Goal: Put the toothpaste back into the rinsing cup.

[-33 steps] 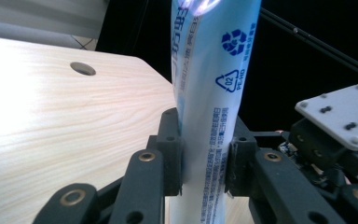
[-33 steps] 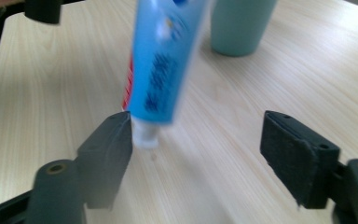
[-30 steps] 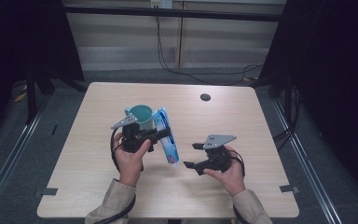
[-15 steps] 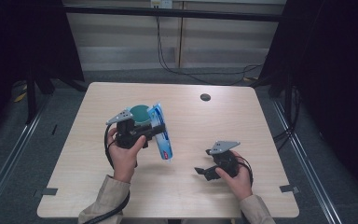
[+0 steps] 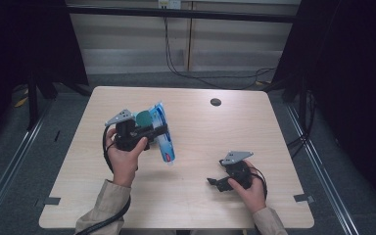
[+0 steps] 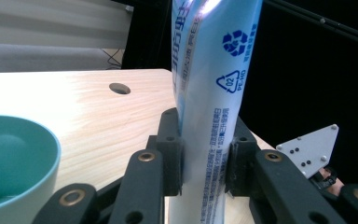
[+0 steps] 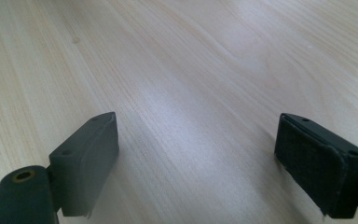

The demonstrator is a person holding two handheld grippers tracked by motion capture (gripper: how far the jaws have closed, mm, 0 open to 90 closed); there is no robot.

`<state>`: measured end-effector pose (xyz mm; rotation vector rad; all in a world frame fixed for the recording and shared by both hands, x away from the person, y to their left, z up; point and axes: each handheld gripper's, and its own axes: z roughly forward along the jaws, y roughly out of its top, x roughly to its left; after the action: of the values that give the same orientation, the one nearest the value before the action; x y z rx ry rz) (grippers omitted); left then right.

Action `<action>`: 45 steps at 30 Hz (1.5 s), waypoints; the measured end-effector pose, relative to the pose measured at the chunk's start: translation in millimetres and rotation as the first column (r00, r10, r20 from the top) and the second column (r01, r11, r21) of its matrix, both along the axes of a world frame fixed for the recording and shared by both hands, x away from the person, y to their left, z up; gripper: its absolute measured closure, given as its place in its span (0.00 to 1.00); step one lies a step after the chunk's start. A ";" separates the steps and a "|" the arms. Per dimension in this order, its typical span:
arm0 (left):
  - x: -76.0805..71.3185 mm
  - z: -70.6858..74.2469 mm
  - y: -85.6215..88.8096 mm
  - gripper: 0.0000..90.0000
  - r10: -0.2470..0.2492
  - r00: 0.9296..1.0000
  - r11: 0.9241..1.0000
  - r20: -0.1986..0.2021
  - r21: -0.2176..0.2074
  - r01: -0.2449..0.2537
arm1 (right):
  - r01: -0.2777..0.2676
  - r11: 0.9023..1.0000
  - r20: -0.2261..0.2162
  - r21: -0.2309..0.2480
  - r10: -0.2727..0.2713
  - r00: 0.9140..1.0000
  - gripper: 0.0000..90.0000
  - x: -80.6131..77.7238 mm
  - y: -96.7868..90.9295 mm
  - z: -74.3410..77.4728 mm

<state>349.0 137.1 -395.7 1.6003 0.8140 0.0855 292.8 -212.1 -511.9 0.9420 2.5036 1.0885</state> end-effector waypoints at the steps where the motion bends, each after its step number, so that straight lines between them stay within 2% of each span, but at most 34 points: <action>1: 0.6 1.9 1.4 0.81 0.006 1.000 1.000 0.002 0.003 -0.006 | 0.001 1.000 0.000 0.000 -0.001 1.000 0.15 -0.4 -0.4 0.0; 7: 2.1 7.8 4.1 0.81 0.017 1.000 1.000 0.009 0.012 -0.017 | 0.002 1.000 -0.003 0.000 -0.002 1.000 0.14 0.3 -1.1 -0.1; 13: 5.3 16.6 6.2 0.80 0.025 0.999 0.999 0.022 0.043 -0.026 | 0.002 1.000 -0.003 0.001 -0.002 1.000 0.14 0.3 -1.2 -0.2; 19: 7.5 23.5 6.7 0.81 0.028 0.999 0.998 0.025 0.049 -0.029 | 0.003 1.000 -0.004 0.001 -0.003 1.000 0.14 0.3 -1.1 -0.2; 20: 8.3 24.8 7.7 0.81 0.026 0.999 0.998 0.028 0.060 -0.028 | 0.001 1.000 -0.002 0.001 -0.001 1.000 0.14 0.3 -1.1 -0.2; 45: 27.7 51.9 19.6 0.80 0.083 0.996 0.994 0.046 0.074 -0.086 | 0.001 1.000 -0.003 0.001 -0.001 1.000 0.14 0.2 -1.1 -0.2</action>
<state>376.7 156.8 -343.8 1.6302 0.8535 0.2132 293.0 -213.2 -512.1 0.9458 2.5044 1.0889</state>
